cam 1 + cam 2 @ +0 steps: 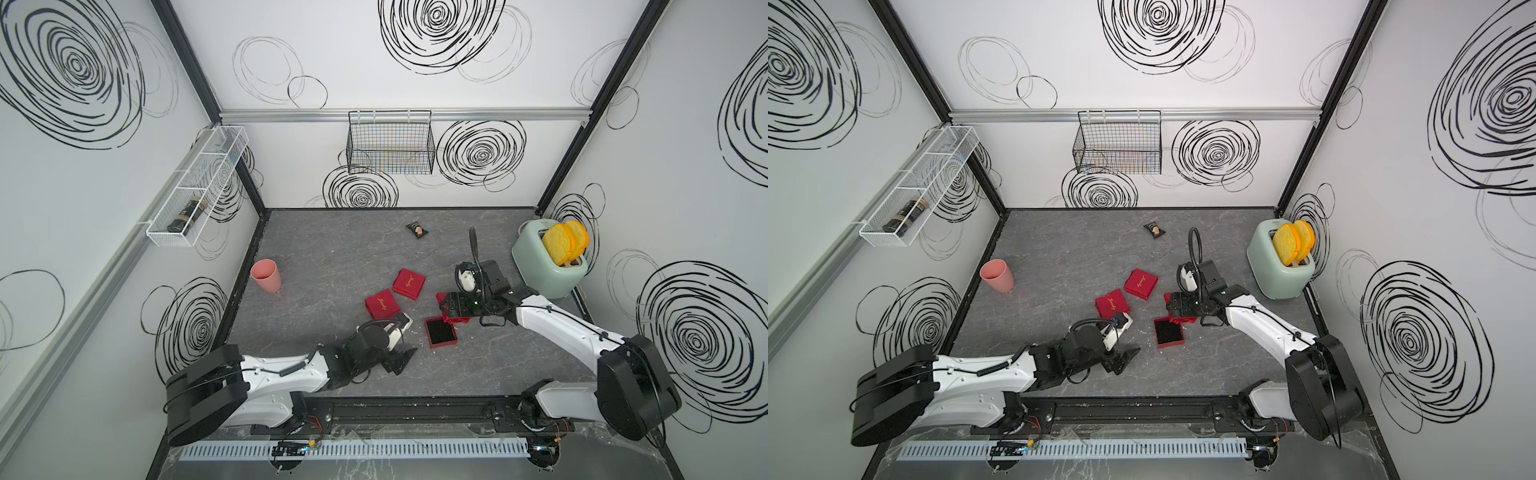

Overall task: Take the necklace out of the lift-off lid jewelry box
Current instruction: Pick up the lid from the center of the board, then close the lid on the jewelry box.

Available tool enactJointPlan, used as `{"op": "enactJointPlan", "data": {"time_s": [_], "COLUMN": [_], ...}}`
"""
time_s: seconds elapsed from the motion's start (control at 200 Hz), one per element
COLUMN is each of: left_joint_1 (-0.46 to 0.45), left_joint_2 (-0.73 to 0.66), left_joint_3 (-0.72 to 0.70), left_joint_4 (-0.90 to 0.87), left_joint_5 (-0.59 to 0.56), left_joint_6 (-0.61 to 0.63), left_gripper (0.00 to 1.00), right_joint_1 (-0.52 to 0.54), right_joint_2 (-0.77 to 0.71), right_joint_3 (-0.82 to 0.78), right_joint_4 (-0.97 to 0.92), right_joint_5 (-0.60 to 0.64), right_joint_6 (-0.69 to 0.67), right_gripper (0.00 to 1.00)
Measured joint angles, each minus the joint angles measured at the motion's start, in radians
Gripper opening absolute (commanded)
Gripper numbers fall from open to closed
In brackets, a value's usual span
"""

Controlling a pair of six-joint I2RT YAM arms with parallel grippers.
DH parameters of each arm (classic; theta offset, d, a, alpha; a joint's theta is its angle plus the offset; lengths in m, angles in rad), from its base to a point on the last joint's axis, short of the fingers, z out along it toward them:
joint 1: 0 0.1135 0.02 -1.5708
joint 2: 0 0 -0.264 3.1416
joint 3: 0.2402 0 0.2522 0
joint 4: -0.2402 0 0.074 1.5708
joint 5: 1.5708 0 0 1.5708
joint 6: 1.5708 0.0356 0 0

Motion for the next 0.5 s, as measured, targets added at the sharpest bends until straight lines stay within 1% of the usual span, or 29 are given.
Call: {"op": "enactJointPlan", "data": {"time_s": [0.115,0.26,0.5], "left_joint_1": [-0.003,-0.013,-0.032], "left_joint_2": [0.071,0.165,0.258], "left_joint_3": [0.01,0.043,0.085], "left_joint_4": [0.047,0.092,0.153], "left_joint_5": [-0.001,-0.005,-0.027], "left_joint_6": [-0.008,-0.008,-0.007], "left_gripper": [0.83,0.75,0.7], "right_joint_1": [0.0,0.004,0.008], "right_joint_2": [-0.008,-0.026,-0.061], "right_joint_3": [-0.031,-0.085,-0.146], "right_joint_4": [0.001,0.006,0.036], "right_joint_5": [-0.036,-0.079,-0.134], "right_joint_6": [0.001,0.01,0.032], "right_gripper": [0.8,0.8,0.8]}}
